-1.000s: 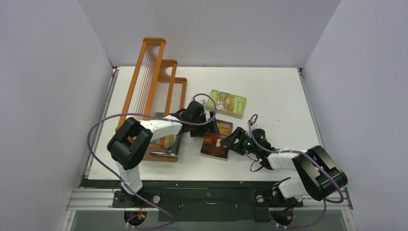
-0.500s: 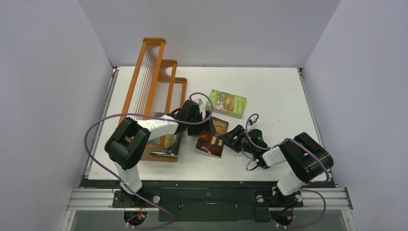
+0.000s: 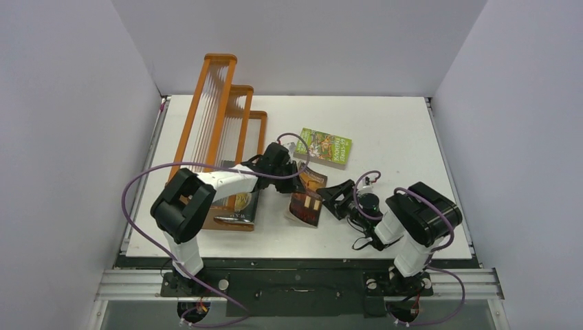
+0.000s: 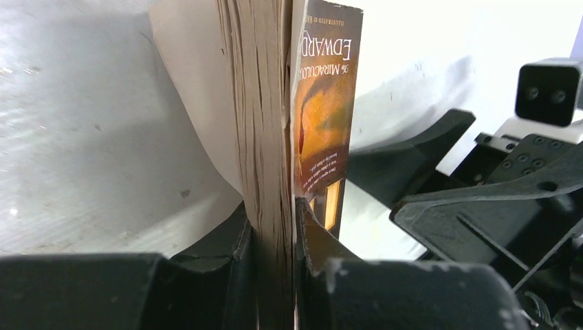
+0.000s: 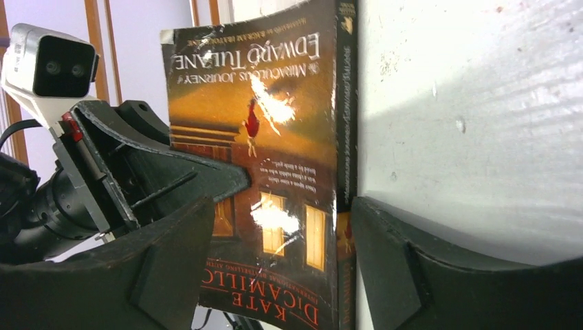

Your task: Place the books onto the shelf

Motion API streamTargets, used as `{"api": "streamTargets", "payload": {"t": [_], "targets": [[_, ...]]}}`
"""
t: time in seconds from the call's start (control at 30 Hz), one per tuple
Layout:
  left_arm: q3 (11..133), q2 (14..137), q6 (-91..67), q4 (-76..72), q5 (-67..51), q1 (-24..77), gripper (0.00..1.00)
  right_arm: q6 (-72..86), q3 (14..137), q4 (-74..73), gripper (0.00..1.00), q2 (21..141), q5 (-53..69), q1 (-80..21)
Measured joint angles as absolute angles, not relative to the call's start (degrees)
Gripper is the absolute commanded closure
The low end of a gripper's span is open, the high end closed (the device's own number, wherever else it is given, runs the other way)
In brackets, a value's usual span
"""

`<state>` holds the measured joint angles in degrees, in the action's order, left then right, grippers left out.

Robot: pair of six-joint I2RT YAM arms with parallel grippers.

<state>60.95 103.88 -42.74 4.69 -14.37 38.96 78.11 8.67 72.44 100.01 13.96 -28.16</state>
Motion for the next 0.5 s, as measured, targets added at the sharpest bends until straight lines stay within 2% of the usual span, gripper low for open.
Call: {"api": "streamTargets", "payload": {"t": [0.23,0.5], "targets": [[61.0,102.4,-40.9,7.9,-20.9,38.9,1.0,75.1,5.9,59.8,0.22,86.8,10.3,-28.2],[60.6,96.1,-39.3,8.1,-29.1,34.8,1.0,66.2,7.2,33.0,0.18,60.1,8.5,-27.2]]}}
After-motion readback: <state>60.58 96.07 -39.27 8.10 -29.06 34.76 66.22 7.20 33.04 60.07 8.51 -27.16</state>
